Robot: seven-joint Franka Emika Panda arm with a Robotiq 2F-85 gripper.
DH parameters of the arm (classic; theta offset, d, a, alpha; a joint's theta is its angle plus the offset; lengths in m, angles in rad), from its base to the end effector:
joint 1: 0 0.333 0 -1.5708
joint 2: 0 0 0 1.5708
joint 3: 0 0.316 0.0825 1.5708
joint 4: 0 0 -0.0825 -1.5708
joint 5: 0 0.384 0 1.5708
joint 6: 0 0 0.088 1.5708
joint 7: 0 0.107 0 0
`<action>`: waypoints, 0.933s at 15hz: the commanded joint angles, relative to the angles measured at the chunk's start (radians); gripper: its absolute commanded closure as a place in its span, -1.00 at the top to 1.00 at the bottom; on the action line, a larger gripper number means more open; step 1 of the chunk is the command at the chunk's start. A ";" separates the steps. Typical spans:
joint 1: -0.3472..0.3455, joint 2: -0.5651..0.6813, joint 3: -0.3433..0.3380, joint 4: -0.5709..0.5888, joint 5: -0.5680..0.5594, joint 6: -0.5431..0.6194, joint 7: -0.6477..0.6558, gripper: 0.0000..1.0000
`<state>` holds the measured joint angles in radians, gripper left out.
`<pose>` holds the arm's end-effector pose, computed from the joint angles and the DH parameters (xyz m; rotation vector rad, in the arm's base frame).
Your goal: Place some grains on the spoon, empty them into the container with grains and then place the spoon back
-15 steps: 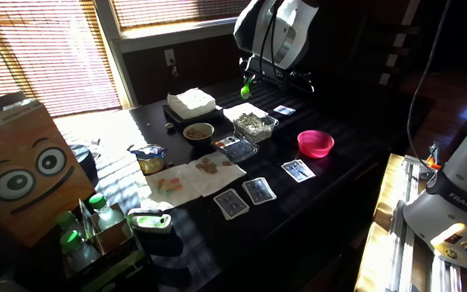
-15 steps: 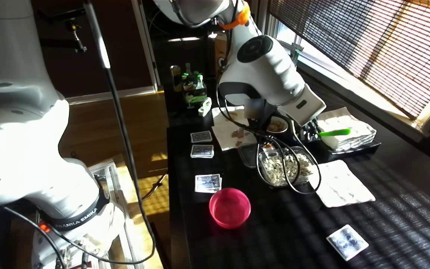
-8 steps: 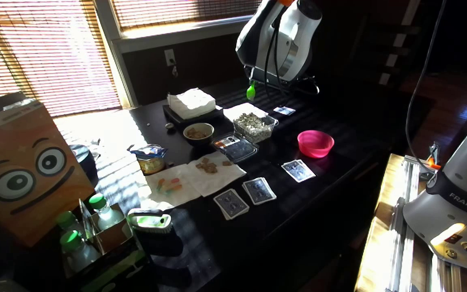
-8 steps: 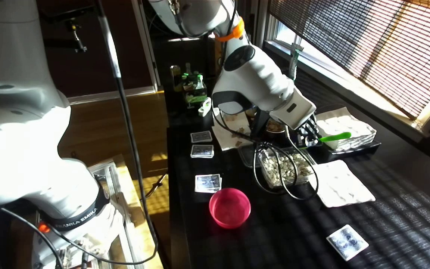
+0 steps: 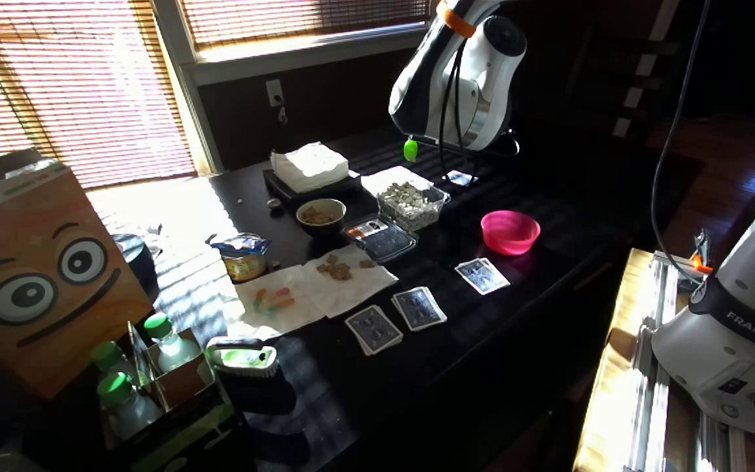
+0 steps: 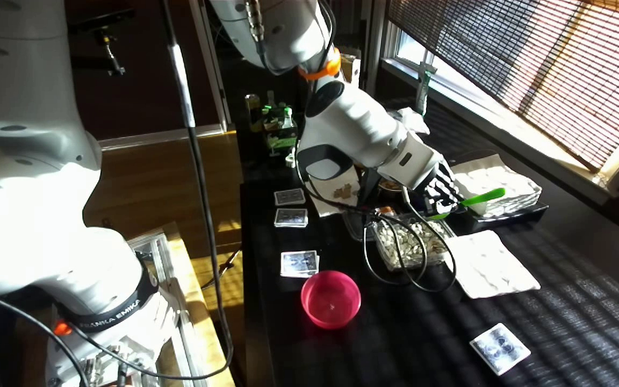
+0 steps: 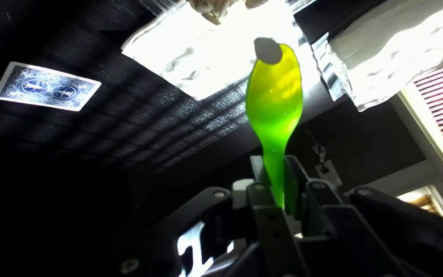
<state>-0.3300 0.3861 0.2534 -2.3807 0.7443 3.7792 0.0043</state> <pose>0.5073 -0.1340 0.2699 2.4512 -1.3023 1.3525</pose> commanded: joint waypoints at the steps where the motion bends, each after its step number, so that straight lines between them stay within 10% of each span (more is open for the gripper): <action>1: -0.021 0.008 0.017 -0.029 -0.072 0.072 0.057 -0.92; 2: 0.101 -0.007 -0.117 -0.046 -0.116 0.060 0.132 -0.92; 7: 0.166 -0.030 -0.210 -0.078 -0.181 0.020 0.239 -0.92; 14: -0.056 -0.183 -0.060 -0.135 -0.389 -0.330 0.488 -0.92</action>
<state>-0.2818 0.3139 0.1242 -2.4607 0.4495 3.6024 0.3885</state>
